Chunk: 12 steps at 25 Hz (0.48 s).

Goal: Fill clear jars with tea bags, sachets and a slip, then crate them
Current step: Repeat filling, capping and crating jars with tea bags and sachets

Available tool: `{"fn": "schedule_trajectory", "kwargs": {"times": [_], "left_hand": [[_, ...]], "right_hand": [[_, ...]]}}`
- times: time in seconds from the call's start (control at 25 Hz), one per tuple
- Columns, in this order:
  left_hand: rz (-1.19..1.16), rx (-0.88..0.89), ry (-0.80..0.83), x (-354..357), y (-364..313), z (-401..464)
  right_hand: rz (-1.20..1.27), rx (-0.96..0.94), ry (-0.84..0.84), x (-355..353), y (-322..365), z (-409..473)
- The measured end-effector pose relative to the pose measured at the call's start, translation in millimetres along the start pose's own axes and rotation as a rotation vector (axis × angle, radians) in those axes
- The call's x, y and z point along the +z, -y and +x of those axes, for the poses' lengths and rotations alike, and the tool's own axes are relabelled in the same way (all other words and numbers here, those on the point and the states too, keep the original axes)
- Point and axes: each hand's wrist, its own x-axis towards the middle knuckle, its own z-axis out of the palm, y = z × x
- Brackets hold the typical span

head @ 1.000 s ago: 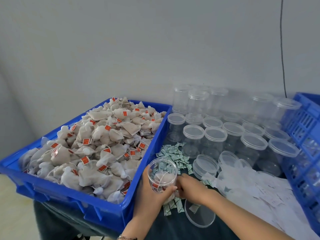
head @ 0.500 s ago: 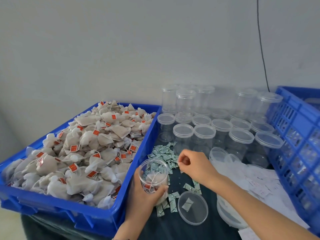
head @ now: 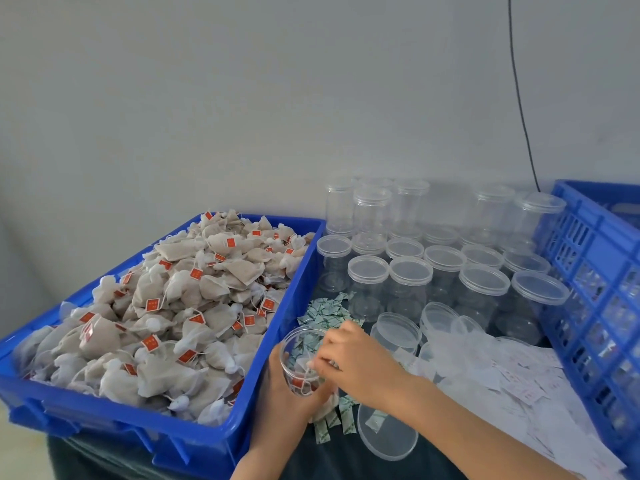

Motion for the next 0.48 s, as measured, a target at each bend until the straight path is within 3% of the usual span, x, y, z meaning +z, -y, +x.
{"fn": "schedule_trajectory", "kwargs": {"times": [0.32,0.48], "left_hand": [[-0.008,0.009,-0.04,5.4,-1.1,2.4],[0.144,0.018,-0.088,13.7,-21.7,0.5]], "right_hand": [[0.096,0.005,0.031,-1.1,-7.3,-18.2],[0.152,0.033,-0.045,-19.7,-16.3,-37.2]]}}
